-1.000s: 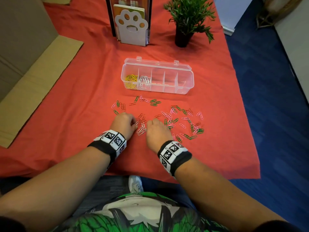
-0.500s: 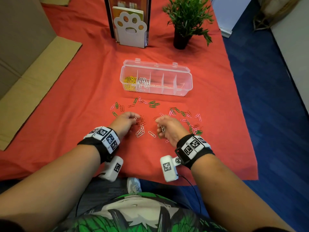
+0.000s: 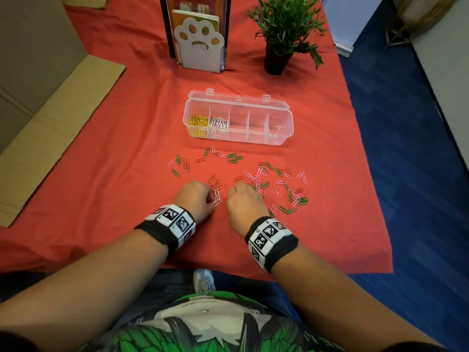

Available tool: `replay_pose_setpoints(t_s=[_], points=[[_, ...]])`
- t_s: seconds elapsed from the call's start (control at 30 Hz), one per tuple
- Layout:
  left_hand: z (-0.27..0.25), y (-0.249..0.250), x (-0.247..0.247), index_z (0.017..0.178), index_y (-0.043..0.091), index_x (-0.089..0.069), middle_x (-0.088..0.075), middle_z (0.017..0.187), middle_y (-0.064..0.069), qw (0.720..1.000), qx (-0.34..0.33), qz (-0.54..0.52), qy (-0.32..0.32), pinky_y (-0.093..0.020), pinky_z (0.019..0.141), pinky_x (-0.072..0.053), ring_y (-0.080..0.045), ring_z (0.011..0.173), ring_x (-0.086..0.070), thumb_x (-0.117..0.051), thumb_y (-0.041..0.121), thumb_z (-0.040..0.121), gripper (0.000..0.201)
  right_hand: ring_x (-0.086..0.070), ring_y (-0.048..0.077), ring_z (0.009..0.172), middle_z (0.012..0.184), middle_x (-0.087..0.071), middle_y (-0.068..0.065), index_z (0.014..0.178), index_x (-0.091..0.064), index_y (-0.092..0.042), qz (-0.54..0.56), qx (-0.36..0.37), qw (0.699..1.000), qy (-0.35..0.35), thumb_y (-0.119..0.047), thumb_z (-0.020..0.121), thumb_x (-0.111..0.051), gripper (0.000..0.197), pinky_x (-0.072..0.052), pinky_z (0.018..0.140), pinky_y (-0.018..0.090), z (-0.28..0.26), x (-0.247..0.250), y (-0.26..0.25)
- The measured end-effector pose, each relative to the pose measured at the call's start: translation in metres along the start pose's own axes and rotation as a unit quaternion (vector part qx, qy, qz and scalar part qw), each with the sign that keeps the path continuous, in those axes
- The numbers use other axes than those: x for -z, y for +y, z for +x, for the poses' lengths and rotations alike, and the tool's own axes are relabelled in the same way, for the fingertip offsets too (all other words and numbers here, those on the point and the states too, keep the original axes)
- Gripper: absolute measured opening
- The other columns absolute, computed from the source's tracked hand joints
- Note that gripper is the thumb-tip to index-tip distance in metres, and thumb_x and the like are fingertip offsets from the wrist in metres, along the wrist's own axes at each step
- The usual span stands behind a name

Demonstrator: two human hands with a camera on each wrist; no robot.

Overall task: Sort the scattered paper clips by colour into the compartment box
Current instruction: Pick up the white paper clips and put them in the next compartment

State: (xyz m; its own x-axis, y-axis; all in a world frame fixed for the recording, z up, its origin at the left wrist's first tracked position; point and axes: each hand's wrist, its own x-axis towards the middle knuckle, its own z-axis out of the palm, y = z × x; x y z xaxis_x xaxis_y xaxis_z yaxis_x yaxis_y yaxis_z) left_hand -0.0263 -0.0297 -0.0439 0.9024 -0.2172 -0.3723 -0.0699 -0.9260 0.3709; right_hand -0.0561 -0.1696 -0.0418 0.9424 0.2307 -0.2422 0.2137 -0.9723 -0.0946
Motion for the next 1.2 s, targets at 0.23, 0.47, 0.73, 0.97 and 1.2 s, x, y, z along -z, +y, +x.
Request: replay_pose_setpoints(t_s=[0.23,0.47,0.73,0.97,1.2], points=[[-0.002,0.005,-0.004,0.086,0.01,-0.064,-0.066,0.097,-0.014,1.0,-0.022,0.004,-0.014,-0.032,0.079,-0.045,-0.03,0.094,-0.06,-0.057,0.018,0.08,0.012,-0.053,0.031,0.1,0.103,-0.057,0.015,0.101,-0.052,-0.005,0.22,-0.056,0.972,-0.063,-0.007,0.084,-0.045,0.018,-0.044,0.087,0.033,0.012,-0.003,0.01],[0.001,0.002,0.015,0.068,0.018,-0.052,-0.047,0.044,0.01,0.826,0.128,-0.543,-0.077,-0.014,0.038,-0.027,-0.002,0.036,-0.037,-0.057,0.006,0.082,0.019,-0.041,0.011,0.052,0.066,-0.042,0.003,0.079,-0.056,-0.013,0.744,-0.244,0.617,-0.075,0.004,0.086,-0.036,0.027,-0.037,0.044,0.019,0.013,0.022,0.033],[-0.002,-0.003,0.036,0.061,0.009,-0.056,-0.058,0.065,-0.011,0.568,0.054,-0.809,-0.142,-0.021,0.051,-0.045,-0.02,0.051,-0.05,-0.047,0.012,0.047,0.017,-0.058,0.029,0.091,0.098,-0.06,0.015,0.09,-0.06,-0.009,0.274,-0.121,0.951,-0.07,-0.019,0.082,-0.055,0.014,-0.045,0.082,0.032,0.028,0.015,0.008],[0.006,-0.001,0.023,0.074,0.016,-0.054,-0.057,0.05,0.002,0.691,0.201,-0.692,-0.069,-0.011,0.038,-0.042,-0.004,0.036,-0.049,-0.042,0.011,0.089,0.02,-0.051,0.035,0.106,0.113,-0.049,0.014,0.111,-0.05,-0.007,0.064,-0.014,0.997,0.033,-0.009,0.085,-0.045,0.026,-0.044,0.085,0.043,0.025,0.004,-0.018],[0.009,-0.006,0.002,0.088,0.021,-0.07,-0.062,0.071,0.002,0.924,0.096,-0.369,-0.003,-0.009,0.05,-0.039,-0.011,0.063,-0.053,-0.064,0.017,0.084,0.009,-0.051,0.035,0.11,0.116,-0.049,0.015,0.112,-0.051,-0.003,0.087,-0.035,0.995,-0.037,-0.006,0.08,-0.049,0.032,-0.044,0.094,0.042,0.02,0.008,0.016]])
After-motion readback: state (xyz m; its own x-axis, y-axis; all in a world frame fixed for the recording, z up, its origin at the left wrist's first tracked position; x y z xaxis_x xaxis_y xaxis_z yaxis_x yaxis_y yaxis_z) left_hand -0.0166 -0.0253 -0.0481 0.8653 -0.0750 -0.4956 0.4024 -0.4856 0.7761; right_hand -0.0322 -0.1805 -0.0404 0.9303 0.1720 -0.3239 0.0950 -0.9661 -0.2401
